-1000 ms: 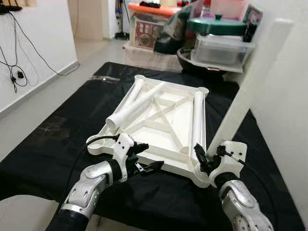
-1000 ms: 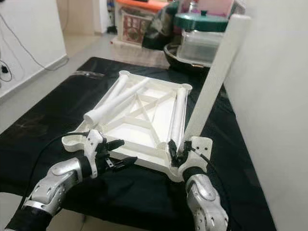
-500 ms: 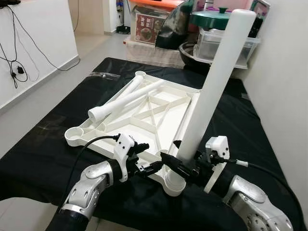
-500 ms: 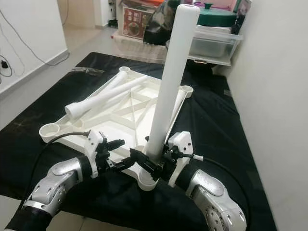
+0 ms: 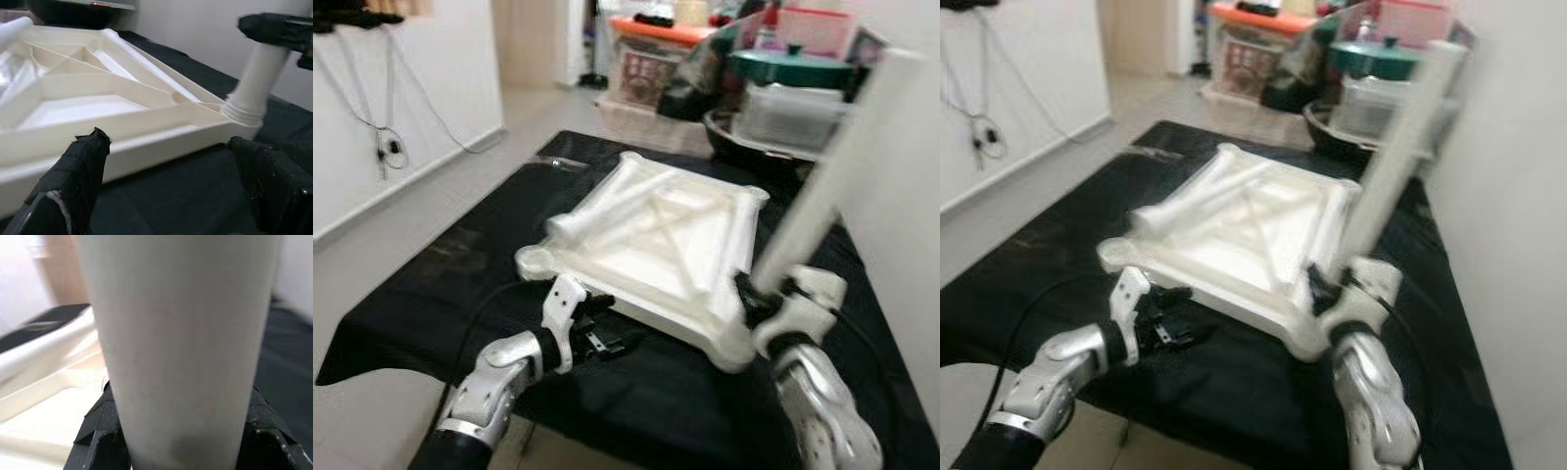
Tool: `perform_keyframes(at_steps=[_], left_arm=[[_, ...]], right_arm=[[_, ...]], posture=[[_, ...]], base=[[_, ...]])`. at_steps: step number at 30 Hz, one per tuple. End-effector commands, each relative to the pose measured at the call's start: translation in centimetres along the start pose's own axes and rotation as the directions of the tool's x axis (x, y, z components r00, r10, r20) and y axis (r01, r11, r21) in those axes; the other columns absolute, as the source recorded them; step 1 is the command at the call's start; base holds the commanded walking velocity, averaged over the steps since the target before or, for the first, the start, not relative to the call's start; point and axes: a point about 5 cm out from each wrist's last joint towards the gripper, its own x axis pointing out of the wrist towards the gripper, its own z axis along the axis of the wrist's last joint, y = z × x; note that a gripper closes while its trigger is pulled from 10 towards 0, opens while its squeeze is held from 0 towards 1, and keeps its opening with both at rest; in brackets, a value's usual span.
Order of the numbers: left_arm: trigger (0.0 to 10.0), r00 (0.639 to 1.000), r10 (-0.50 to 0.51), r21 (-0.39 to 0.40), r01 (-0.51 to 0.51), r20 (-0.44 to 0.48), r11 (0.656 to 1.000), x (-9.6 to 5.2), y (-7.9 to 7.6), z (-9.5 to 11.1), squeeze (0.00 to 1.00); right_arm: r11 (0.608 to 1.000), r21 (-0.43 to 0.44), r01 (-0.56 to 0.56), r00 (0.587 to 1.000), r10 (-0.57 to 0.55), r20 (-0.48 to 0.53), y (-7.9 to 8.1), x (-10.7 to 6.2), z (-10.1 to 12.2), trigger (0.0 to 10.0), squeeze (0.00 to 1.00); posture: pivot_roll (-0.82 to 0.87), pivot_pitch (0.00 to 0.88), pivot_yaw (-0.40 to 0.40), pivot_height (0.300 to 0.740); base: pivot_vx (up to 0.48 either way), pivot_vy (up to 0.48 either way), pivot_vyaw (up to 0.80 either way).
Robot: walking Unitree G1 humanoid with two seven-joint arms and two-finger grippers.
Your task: Building children table
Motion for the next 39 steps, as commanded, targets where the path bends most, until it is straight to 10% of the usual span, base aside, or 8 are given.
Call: perform_keyframes(at_steps=[1,3,5,8,10,22,23,39], left_arm=[[10.0,1.0,-0.021,0.009,0.021,-0.018,1.0,0.4,-0.4,-0.3,0.0],[10.0,1.0,-0.021,0.009,0.021,-0.018,1.0,0.4,-0.4,-0.3,0.0],[10.0,1.0,-0.02,0.005,0.02,-0.017,1.0,0.5,-0.4,-0.3,0.0],[10.0,1.0,-0.025,0.002,0.025,-0.016,1.0,0.6,-0.5,-0.4,0.0],[10.0,1.0,-0.022,0.003,0.022,-0.012,1.0,0.6,-0.5,-0.3,0.0],[10.0,1.0,-0.014,0.004,0.014,-0.006,1.0,0.7,-0.5,-0.3,0.0],[10.0,1.0,-0.015,0.003,0.015,-0.006,1.0,0.7,-0.6,-0.4,0.0],[10.0,1.0,-0.016,0.008,0.016,-0.019,1.0,0.4,-0.4,-0.5,0.0]], right_arm=[[0.996,-0.035,0.084,0.992,-0.086,-0.092,-1.1,-0.5,-1.6,0.0,0.0],[0.996,-0.035,0.084,0.992,-0.086,-0.092,-1.1,-0.5,-1.6,0.0,0.0],[0.999,-0.022,-0.028,0.998,0.027,-0.062,0.3,-0.4,-1.1,10.0,0.0],[0.989,-0.001,-0.147,0.989,0.147,-0.017,1.8,-0.3,-0.4,10.0,1.0],[0.94,0.029,-0.341,0.94,0.341,0.002,3.3,-0.3,0.6,10.0,0.0],[0.555,0.016,-0.831,0.554,0.831,-0.052,4.9,-2.3,2.4,10.0,0.0],[0.537,0.002,-0.843,0.536,0.841,-0.076,5.0,-2.1,1.6,3.7,0.0],[0.994,-0.043,0.1,0.992,-0.103,-0.066,-2.9,1.9,-0.7,0.0,0.0]], posture=[[0.12,0.0,-0.106,0.74],[0.12,0.0,-0.106,0.74],[0.11,0.0,-0.099,0.74],[0.11,0.0,-0.102,0.74],[0.12,0.0,-0.109,0.74],[0.12,0.0,-0.114,0.74],[0.13,0.0,-0.125,0.74],[0.13,0.0,-0.113,0.74]], base=[[0.0,0.0,0.0],[0.0,0.0,0.0],[0.0,0.0,0.0],[0.0,0.0,0.0],[0.0,0.0,0.0],[0.0,0.0,0.0],[0.0,0.0,0.0],[0.0,0.0,0.0]])
